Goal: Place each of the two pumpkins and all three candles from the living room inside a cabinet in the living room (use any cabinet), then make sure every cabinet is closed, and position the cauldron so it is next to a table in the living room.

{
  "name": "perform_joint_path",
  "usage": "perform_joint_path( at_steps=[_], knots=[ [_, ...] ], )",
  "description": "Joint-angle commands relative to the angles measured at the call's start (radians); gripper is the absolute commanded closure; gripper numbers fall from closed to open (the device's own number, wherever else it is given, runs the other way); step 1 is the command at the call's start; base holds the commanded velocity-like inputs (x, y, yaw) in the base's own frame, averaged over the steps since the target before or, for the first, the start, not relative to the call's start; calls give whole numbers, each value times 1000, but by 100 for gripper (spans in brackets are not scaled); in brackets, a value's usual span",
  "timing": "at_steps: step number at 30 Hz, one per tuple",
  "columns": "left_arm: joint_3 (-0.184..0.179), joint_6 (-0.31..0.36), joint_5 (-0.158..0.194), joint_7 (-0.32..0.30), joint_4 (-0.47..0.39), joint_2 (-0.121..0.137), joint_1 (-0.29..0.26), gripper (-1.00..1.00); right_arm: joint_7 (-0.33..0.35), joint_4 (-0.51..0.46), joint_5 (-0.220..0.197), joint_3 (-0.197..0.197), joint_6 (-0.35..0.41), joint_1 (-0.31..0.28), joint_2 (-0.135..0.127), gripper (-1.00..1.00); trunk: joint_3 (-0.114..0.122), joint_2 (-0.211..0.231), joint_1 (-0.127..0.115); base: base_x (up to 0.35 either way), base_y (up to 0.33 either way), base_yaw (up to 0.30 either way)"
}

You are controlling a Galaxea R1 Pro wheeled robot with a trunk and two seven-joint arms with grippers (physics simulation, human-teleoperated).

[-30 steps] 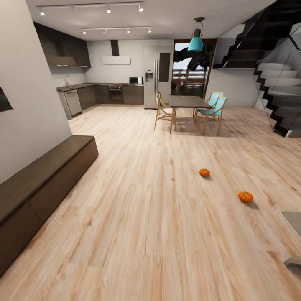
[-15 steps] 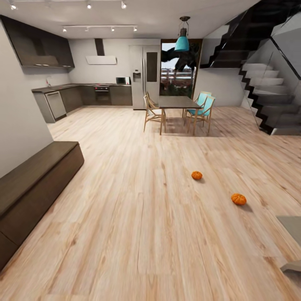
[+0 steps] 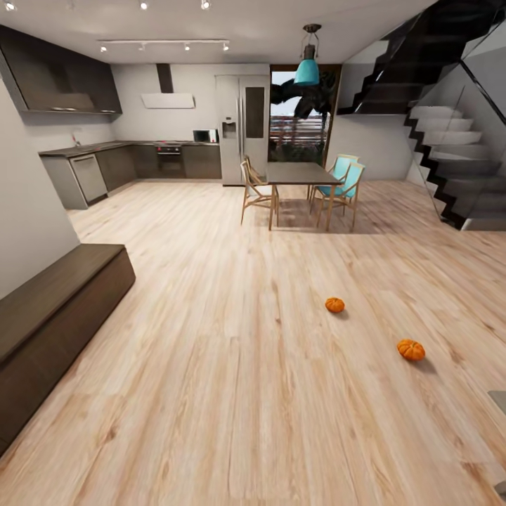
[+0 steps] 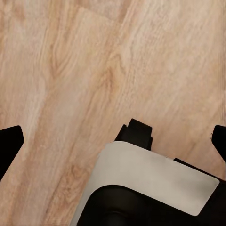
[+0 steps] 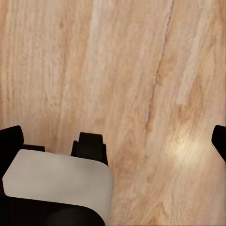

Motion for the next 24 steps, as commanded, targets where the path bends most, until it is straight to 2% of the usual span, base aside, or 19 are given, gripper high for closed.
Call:
perform_joint_path(
  at_steps=[1,19,24],
  knots=[
    [0,0,0,0,0,0,0,-100,0,0,0,0,0,0,0,-100,0,0,0,324,0,0],
    [0,0,1,0,0,1,0,-100,2,0,0,0,0,0,-3,-100,0,0,0,325,0,0],
    [0,0,1,0,0,1,0,-100,7,0,0,0,-1,5,4,-100,0,0,0,325,0,0]
  ],
)
